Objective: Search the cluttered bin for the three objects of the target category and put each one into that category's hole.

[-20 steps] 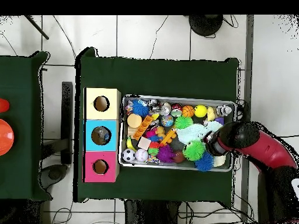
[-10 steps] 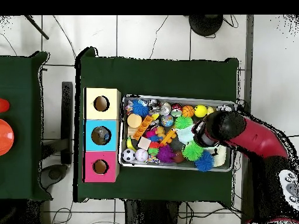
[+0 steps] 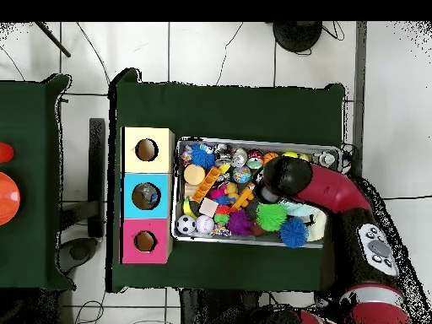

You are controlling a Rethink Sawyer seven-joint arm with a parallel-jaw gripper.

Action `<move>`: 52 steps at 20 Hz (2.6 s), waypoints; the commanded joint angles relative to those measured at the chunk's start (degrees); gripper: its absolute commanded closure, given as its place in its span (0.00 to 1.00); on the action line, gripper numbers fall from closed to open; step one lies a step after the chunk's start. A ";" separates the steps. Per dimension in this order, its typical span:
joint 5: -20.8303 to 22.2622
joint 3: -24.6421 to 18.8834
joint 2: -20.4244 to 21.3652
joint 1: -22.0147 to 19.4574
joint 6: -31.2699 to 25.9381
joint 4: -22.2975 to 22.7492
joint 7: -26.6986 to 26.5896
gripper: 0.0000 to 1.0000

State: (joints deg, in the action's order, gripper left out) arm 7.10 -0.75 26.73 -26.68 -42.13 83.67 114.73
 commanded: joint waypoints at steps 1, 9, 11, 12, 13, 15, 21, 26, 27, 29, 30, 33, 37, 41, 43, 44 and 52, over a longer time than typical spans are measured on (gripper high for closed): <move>-2.60 -0.91 -7.02 3.15 6.24 0.24 12.31 0.00; -5.18 -1.90 -8.27 3.12 6.62 1.42 10.41 0.00; -6.26 -2.12 -7.02 3.80 6.23 2.97 10.99 0.00; -6.54 -2.18 -7.05 4.01 6.73 3.42 11.11 0.00; -6.70 -2.11 -7.51 4.22 7.35 3.36 11.27 0.00; -6.72 -1.93 -8.86 4.38 8.92 2.76 11.23 0.00; -7.43 -3.76 -11.43 3.00 10.99 1.91 8.75 0.00; -9.84 -4.43 -8.57 3.70 8.06 4.97 9.45 0.00; -10.13 -4.06 -7.79 4.20 7.08 5.32 9.72 0.00; -10.48 -3.54 -6.70 4.82 5.34 5.92 9.68 0.00; -10.65 -3.41 -6.32 4.91 4.48 6.07 9.42 0.00; -11.07 -3.06 -4.32 5.15 2.66 7.45 8.71 0.00; -10.90 -1.82 -1.63 6.11 -0.62 8.59 8.14 0.00; -10.28 -0.94 -2.84 6.98 1.09 8.70 8.04 0.00; -9.53 -0.35 -5.46 7.32 3.30 7.38 8.12 0.00; -9.26 -0.12 -6.72 7.36 3.96 6.67 8.06 0.00; -7.49 2.50 -11.65 9.24 6.37 4.76 7.93 0.00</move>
State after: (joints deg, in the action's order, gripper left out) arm -1.60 1.36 21.06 -18.25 -37.88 88.79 114.73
